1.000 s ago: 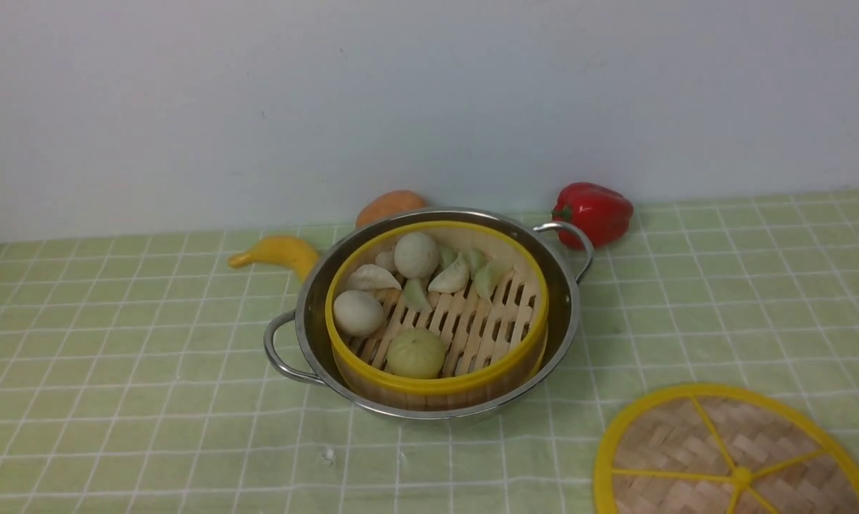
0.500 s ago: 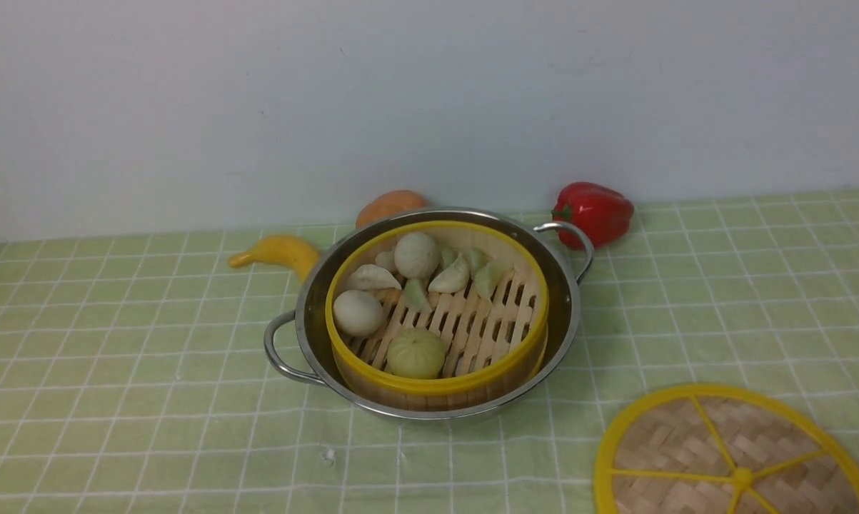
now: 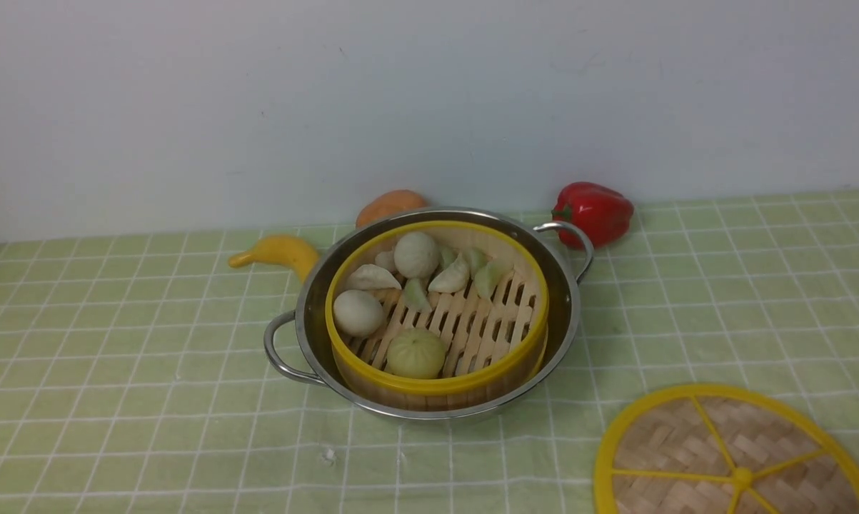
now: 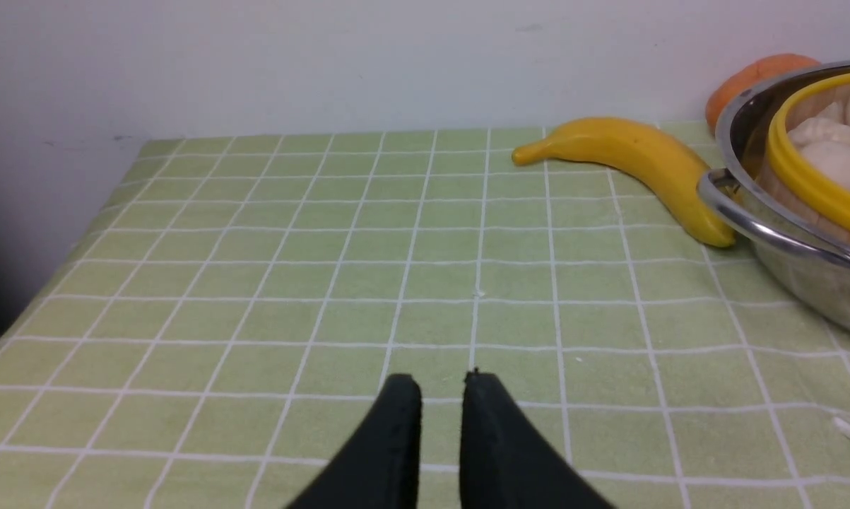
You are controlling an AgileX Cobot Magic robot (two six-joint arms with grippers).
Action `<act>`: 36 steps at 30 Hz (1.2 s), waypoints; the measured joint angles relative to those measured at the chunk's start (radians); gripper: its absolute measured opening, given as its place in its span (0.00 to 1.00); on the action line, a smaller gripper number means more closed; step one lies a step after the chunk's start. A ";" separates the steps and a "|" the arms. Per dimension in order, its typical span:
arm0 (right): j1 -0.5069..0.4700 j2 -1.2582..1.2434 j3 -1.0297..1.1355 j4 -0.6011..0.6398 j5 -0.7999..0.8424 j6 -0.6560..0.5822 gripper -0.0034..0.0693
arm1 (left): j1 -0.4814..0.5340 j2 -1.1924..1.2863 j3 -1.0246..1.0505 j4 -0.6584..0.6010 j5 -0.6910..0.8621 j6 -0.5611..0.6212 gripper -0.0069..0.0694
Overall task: Place the steamer in the pot on the green tablecloth, and put the lid on the steamer.
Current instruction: 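Move the gripper down to the bamboo steamer lid and grasp its center knob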
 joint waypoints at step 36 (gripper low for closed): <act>0.000 0.126 -0.442 0.335 0.175 -0.110 0.38 | 0.000 0.000 0.000 0.000 0.008 0.005 0.24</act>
